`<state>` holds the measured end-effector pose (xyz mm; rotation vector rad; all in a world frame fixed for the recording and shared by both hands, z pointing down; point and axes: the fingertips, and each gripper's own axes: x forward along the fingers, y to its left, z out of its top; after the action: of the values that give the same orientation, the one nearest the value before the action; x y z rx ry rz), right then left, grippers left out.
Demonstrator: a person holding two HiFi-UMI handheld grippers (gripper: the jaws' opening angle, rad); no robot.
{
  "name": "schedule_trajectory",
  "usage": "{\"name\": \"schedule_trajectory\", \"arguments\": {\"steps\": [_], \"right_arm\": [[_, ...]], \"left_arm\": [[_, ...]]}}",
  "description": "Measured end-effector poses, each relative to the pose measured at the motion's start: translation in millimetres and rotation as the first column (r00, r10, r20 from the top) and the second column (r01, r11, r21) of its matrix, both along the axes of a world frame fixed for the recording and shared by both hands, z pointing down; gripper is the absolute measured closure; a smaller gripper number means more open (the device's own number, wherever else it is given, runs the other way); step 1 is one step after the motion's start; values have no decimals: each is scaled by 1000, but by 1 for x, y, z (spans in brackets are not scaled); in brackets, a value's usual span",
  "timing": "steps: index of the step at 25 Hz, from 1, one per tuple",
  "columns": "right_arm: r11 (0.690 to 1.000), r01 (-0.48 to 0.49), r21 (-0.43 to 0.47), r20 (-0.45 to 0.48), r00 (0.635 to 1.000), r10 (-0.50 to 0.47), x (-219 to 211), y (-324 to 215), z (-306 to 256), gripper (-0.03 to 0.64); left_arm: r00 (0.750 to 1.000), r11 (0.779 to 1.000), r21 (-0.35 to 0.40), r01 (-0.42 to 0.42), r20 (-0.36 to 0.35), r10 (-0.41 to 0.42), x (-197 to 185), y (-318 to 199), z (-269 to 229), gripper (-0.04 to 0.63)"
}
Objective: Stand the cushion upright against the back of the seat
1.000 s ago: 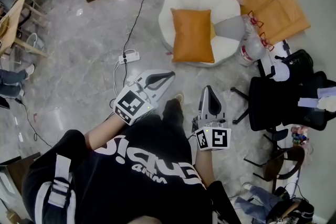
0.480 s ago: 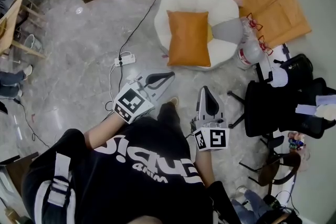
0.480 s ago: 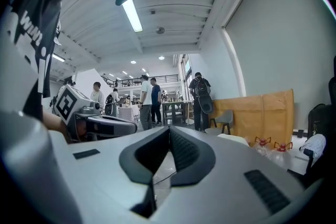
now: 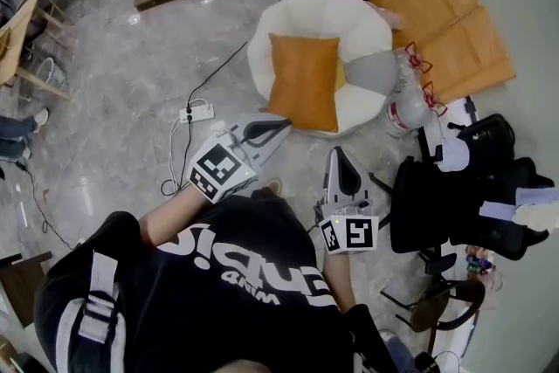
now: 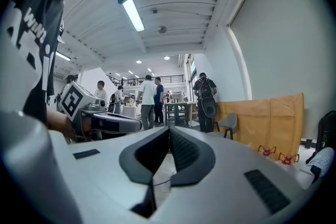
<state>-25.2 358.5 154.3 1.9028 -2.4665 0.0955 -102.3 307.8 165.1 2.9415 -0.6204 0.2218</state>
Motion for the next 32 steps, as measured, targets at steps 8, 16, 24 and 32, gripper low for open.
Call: {"name": "schedule_trajectory", "arguments": {"steps": [8,16,24,32], "right_arm": [[1000,31,1,-8,999,-31,49,-23,4,595],[998,55,-26,15,998,-54,69,-55,16,595],[999,23,-28,29,999,-22,95,-104,18,595],[999,23,-25,51,998,-22,106,-181,23,595]], "left_arm": [[997,997,30,76,-15,-75,37,-33,-6,589],[992,992,23,125,-24,-124,53,-70,2,589],[993,993,14,118,-31,-118,77,-123,5,589],[994,994,-7,107,-17,-107,96,-190,14,589]]}}
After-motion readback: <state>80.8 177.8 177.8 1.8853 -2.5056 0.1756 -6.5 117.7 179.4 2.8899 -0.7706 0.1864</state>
